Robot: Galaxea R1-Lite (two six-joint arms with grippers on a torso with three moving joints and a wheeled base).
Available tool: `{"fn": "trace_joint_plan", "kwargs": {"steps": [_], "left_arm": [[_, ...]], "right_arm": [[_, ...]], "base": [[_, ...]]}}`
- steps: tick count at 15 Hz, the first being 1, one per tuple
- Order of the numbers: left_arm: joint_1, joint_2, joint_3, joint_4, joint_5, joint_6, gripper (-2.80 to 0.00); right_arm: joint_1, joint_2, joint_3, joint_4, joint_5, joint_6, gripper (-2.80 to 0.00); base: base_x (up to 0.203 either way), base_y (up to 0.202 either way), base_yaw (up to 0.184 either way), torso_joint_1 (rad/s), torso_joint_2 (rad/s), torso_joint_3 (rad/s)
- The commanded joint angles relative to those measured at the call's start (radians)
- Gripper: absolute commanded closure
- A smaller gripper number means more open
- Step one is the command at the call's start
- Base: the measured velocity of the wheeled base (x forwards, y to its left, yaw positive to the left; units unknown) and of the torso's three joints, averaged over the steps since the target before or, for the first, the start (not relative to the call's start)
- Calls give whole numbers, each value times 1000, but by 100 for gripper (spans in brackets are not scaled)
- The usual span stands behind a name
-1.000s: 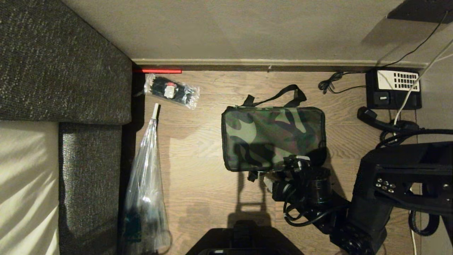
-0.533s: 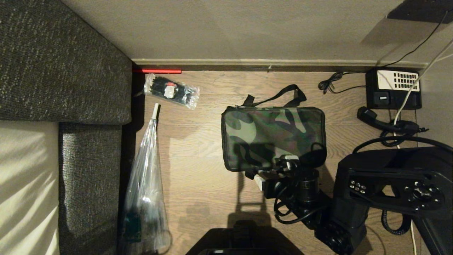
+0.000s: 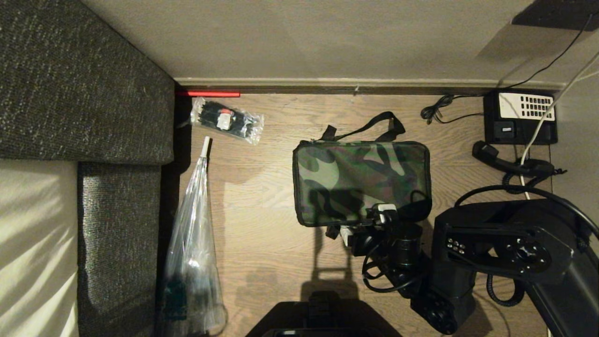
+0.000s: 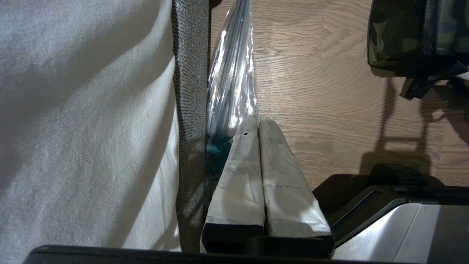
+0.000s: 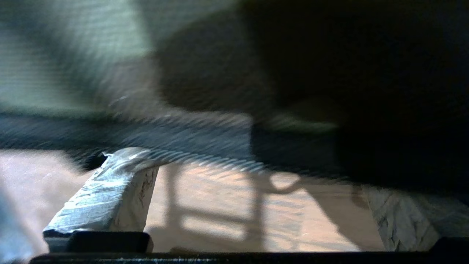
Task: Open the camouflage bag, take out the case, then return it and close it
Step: Open the top of the storage box
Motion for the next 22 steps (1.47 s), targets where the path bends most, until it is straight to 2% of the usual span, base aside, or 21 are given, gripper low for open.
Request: {"fn": "trace_joint_plan", "kwargs": {"steps": [1,12,18,22], "left_arm": [[0,0,0,0,0,0,0],[0,0,0,0,0,1,0],[0,0,0,0,0,1,0],[0,0,0,0,0,0,0]], "right_arm": [[-7,-1,-4,-9,-45,0,0],[-1,5,-12,-9,-64,5,0],[19,-127,91,-9,-52,2,0],[31,-220,190,130,-50,2,0]], "base": [[0,0,0,0,0,0],[0,0,0,0,0,0],[0,0,0,0,0,0],[0,0,0,0,0,0]]}}
